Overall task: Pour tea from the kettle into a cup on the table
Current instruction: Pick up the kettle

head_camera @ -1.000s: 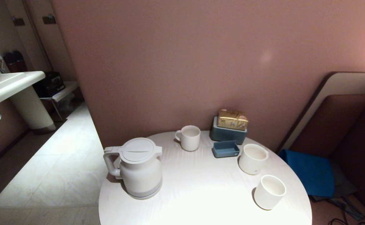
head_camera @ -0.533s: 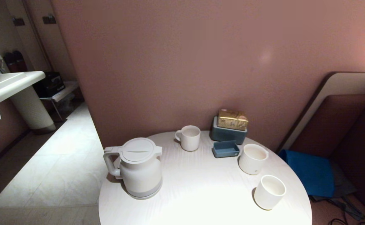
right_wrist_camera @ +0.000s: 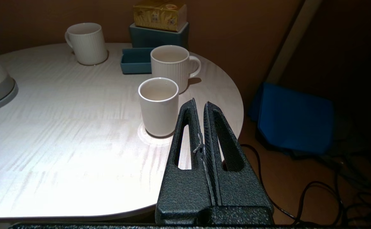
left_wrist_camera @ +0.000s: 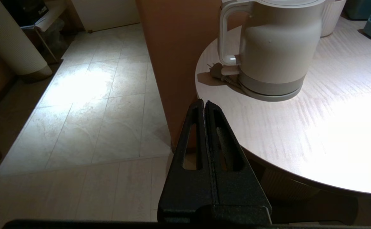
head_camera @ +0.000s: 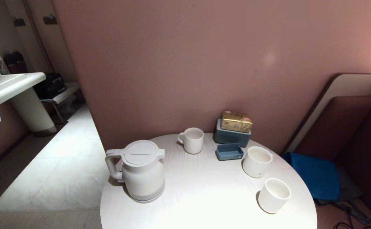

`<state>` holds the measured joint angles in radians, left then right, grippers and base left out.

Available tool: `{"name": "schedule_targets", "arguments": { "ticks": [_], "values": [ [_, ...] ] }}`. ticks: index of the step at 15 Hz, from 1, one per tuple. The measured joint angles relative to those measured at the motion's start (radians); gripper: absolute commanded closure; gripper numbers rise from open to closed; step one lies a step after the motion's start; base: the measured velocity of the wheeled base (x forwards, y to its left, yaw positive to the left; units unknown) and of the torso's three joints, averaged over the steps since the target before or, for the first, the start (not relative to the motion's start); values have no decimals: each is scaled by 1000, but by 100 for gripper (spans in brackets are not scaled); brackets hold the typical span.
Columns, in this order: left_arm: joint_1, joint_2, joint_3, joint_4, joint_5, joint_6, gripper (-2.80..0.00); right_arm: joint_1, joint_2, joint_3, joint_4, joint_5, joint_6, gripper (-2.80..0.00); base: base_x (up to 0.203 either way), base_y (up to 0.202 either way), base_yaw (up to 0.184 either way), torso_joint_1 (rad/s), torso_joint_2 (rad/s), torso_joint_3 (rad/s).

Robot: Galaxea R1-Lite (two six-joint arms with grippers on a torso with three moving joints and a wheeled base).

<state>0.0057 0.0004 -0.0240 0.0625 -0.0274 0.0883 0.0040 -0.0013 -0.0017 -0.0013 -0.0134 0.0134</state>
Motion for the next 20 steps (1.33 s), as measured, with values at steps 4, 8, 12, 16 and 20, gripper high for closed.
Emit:
{"name": "schedule_targets", "arguments": {
  "ticks": [4, 8, 12, 16, 20],
  "values": [
    [0, 0, 0, -2, -4, 6, 0, 1, 0, 0, 0, 0, 0, 0, 0, 0, 0, 0, 0, 0],
    [0, 0, 2, -5, -2, 6, 0, 1, 0, 0, 0, 0, 1, 0, 0, 0, 0, 0, 0, 0],
    [0, 0, 3, -5, -1, 3, 0, 1, 0, 0, 0, 0, 2, 0, 0, 0, 0, 0, 0, 0],
    [0, 0, 3, -5, 0, 2, 0, 1, 0, 0, 0, 0, 2, 0, 0, 0, 0, 0, 0, 0],
    [0, 0, 3, -5, 0, 0, 0, 0, 0, 0, 0, 0, 3, 0, 0, 0, 0, 0, 0, 0]
  ]
}}
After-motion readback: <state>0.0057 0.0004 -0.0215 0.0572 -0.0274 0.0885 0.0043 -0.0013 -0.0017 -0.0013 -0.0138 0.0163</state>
